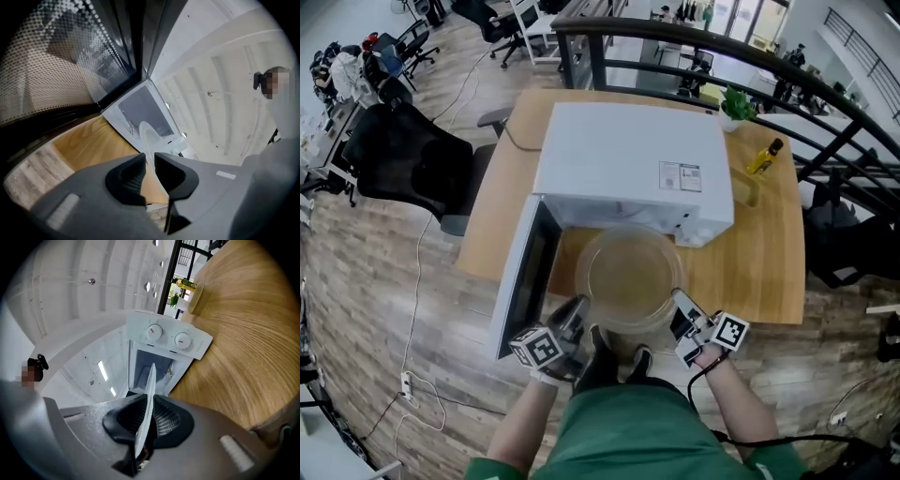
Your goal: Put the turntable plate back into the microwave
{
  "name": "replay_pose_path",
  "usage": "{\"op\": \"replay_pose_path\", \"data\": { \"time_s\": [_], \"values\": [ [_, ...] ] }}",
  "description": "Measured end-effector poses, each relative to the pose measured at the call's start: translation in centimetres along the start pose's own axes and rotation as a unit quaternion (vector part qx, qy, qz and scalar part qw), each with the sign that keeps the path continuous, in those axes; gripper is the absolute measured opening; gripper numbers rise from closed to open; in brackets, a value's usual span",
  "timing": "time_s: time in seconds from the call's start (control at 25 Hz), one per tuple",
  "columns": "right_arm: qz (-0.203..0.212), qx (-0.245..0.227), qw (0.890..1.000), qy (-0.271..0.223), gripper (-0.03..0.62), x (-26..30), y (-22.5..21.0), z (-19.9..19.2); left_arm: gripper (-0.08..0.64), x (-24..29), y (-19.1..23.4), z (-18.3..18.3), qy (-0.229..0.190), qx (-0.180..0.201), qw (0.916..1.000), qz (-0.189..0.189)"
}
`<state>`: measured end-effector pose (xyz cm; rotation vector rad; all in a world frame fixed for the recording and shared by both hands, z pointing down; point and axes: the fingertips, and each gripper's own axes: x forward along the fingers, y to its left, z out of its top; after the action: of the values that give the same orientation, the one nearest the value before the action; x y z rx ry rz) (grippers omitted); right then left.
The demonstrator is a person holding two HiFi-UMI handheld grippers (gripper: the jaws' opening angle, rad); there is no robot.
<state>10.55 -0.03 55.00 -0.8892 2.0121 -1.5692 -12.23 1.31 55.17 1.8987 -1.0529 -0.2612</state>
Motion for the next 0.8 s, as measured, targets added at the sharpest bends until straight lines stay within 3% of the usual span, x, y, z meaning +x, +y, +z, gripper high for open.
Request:
{"op": "replay_pose_path", "data": {
  "time_s": [0.24,0.52,0.8],
  "values": [
    [-0.031,0.008,0.999,-0.034,0.04,2.2,-2.8,1.7,0.066,3.8,1.9,1.4,0.013,-0.026,0.9996,-0.005],
    [-0.046,0.009,0.998,-0.045,0.04,4.2,-4.3,2.7,0.066,6.0,4.4,2.3,0.02,-0.025,0.9995,-0.008],
    [-0.046,0.012,0.999,-0.024,0.039,6.8,-5.9,3.6,0.067,7.6,7.0,2.7,0.019,-0.036,0.999,0.02]
  ]
}}
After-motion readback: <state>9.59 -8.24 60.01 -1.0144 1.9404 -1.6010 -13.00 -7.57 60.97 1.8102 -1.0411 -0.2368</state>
